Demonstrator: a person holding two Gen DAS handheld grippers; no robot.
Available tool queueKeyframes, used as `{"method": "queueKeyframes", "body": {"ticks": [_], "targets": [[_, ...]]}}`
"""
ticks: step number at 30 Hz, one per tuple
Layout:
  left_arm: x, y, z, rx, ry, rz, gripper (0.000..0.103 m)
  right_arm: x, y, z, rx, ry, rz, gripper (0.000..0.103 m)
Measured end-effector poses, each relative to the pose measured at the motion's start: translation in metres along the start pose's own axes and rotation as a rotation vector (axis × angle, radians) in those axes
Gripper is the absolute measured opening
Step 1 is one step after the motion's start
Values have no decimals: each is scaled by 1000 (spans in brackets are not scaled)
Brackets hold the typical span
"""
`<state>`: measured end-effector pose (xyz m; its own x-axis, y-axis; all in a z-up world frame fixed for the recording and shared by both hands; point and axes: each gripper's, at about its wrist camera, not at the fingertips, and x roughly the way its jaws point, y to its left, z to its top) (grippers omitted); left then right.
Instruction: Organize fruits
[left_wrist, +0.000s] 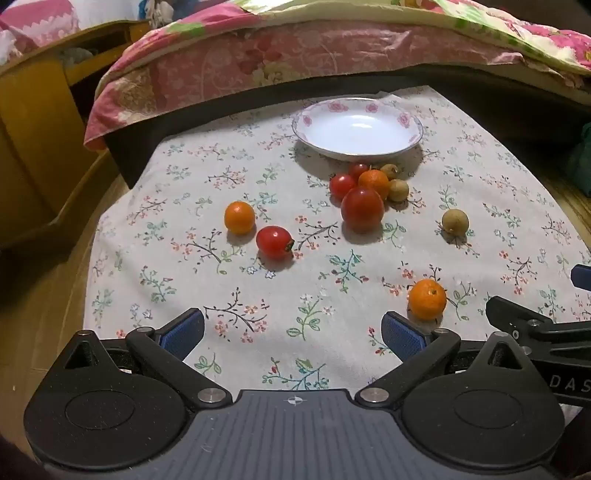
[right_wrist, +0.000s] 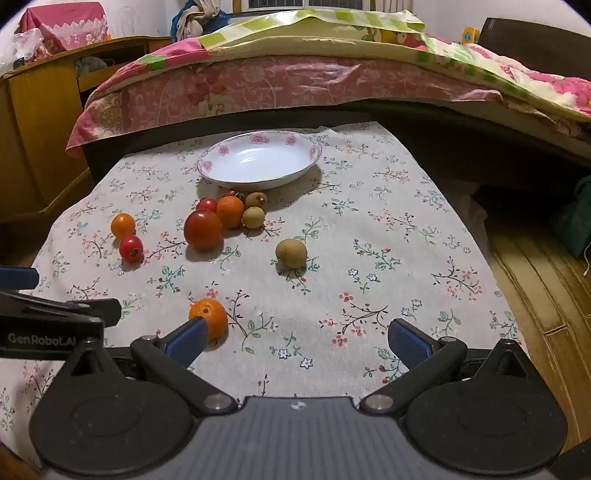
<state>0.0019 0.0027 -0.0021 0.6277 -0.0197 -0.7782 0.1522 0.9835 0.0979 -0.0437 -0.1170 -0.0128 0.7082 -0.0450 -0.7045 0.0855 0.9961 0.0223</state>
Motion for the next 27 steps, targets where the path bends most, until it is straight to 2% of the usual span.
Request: {"method": "queueKeyframes", "body": {"ticks": [5,27], "targets": [[0,-5,-7,14,-9,26,103,0,0,-1,-1,1,1,103],[7,-9,-8,4,24,14,103,4,-1,-1,3,22,-8,103]]}}
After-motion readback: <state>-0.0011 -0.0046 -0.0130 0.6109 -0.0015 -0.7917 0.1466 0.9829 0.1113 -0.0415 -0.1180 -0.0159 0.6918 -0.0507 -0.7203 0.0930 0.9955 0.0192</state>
